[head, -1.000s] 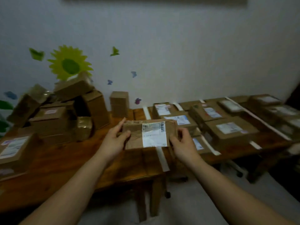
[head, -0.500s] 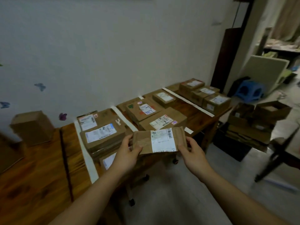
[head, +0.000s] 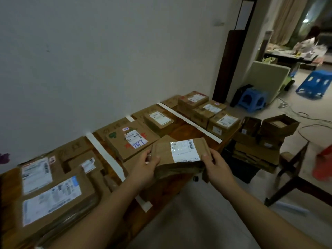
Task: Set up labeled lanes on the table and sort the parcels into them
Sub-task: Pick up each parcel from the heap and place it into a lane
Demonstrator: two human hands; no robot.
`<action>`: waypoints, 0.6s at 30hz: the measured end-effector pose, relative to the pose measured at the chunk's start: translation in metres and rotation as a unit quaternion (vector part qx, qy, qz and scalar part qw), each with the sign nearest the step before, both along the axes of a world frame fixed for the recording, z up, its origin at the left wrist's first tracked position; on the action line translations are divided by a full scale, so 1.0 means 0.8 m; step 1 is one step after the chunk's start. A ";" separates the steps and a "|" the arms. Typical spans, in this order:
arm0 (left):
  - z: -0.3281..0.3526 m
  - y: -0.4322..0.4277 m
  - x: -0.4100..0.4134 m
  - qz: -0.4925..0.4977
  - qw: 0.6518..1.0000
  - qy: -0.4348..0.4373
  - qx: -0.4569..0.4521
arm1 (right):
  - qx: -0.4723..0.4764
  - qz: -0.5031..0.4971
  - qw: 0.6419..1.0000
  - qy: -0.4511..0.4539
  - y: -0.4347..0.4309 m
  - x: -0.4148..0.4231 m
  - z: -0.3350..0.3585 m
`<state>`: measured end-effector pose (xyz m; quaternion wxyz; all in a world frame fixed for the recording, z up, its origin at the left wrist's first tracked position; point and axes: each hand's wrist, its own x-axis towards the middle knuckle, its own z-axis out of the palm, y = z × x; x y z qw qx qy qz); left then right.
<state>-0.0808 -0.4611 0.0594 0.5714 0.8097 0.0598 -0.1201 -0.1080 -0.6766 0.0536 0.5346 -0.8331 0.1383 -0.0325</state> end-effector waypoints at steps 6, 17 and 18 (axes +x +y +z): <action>0.007 -0.058 0.062 -0.018 0.999 -0.028 0.013 | 0.005 0.003 1.000 -0.006 -0.047 0.088 0.001; 0.004 -0.203 0.194 0.035 0.999 0.009 0.000 | -0.031 0.108 0.993 -0.024 -0.166 0.269 0.021; 0.008 -0.216 0.203 0.050 0.999 0.005 0.004 | -0.043 0.125 0.991 -0.029 -0.167 0.280 0.021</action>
